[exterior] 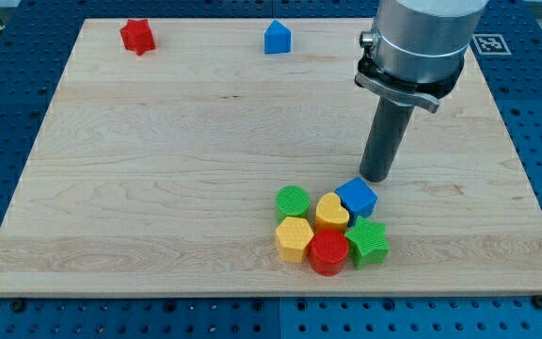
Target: Push the blue cube into the yellow heart
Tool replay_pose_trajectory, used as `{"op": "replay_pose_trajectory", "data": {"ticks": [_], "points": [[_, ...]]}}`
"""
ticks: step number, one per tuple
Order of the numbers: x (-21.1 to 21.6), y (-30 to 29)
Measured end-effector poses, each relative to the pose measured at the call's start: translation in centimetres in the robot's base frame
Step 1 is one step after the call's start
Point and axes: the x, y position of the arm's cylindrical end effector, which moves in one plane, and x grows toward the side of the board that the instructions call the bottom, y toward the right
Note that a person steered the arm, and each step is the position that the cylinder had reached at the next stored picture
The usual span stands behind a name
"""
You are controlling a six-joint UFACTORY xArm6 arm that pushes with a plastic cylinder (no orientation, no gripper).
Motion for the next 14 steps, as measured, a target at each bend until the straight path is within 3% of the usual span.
{"op": "replay_pose_trajectory", "data": {"ticks": [2,5,14], "points": [[-0.3,0.0],[-5.3,0.7],[-7.4,2.5]]}}
